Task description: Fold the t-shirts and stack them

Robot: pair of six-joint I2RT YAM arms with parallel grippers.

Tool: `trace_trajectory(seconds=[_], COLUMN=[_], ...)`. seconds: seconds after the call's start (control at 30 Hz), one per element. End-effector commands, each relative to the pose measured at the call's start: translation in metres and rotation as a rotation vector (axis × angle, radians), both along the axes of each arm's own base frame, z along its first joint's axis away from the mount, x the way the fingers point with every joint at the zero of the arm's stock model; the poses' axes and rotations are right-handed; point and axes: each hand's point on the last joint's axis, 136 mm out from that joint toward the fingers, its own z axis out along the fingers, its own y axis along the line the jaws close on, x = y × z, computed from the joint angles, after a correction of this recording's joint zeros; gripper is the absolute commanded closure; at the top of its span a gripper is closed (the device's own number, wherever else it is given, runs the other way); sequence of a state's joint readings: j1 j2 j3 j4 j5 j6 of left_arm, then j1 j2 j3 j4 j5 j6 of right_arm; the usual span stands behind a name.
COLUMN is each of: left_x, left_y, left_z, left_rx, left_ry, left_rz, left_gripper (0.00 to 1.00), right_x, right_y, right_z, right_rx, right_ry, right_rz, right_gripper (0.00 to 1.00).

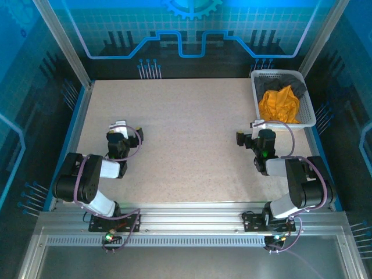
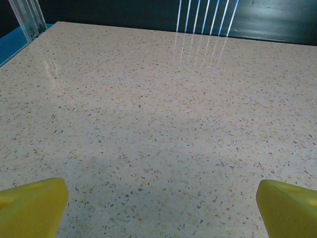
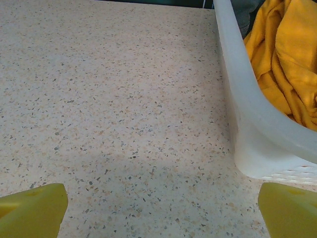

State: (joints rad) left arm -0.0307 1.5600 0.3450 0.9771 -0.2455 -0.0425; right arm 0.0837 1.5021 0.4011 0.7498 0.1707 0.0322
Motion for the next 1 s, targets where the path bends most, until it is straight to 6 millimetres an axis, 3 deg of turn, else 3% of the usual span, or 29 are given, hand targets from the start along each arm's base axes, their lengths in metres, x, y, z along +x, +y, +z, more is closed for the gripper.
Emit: trace_trajectory(seconds=[0.0,0.4,0.47,0.5,0.57,0.63,0.7,0.73,0.8,0.83,0.9,0.97], left_x=[0.0,0.003,0.0,-0.003,-0.01,-0.013,-0.015,-0.016,-0.025,-0.02,0.002,0.017], left_y=[0.001,0.004,0.001,-0.004,-0.013,-0.034,-0.046,-0.049,-0.034,-0.028,-0.037,-0.057], left_z=[0.007,0.006,0.014,0.024,0.065,0.133,0.197,0.219,0.231,0.239,0.253,0.266], left_rx=[0.013,0.015,0.025,0.053,0.14,0.142,0.066,-0.043,-0.305,-0.4,-0.642,-0.735], left_ry=[-0.032,-0.012,-0.038,-0.041,-0.068,-0.206,-0.313,-0.29,-0.177,-0.18,-0.139,-0.077], left_rz=[0.002,0.016,0.002,-0.002,0.043,0.017,0.036,0.042,0.18,0.196,0.058,-0.022], left_gripper=[0.01,0.01,0.01,0.01,0.01,0.01,0.01,0.01,0.01,0.01,0.01,0.01], right_x=[0.008,0.008,0.007,0.005,0.003,-0.001,-0.001,0.001,0.0,0.01,0.033,0.049], right_y=[-0.002,-0.001,-0.005,-0.008,-0.001,0.014,0.014,0.011,-0.021,-0.02,-0.03,-0.046], right_z=[0.013,0.013,0.022,0.035,0.082,0.154,0.197,0.217,0.226,0.224,0.236,0.236], right_rx=[-0.002,-0.001,-0.021,-0.064,-0.141,-0.113,0.044,0.148,0.326,0.364,0.437,0.451], right_ry=[-0.044,-0.045,-0.059,-0.05,-0.081,-0.209,-0.177,-0.116,-0.014,0.03,0.058,0.08], right_rz=[0.005,0.008,-0.029,-0.076,-0.114,-0.123,-0.154,-0.156,-0.381,-0.333,-0.323,-0.391], right_gripper=[0.0,0.0,0.0,0.0,0.0,0.0,0.0,0.0,0.0,0.0,0.13,0.16])
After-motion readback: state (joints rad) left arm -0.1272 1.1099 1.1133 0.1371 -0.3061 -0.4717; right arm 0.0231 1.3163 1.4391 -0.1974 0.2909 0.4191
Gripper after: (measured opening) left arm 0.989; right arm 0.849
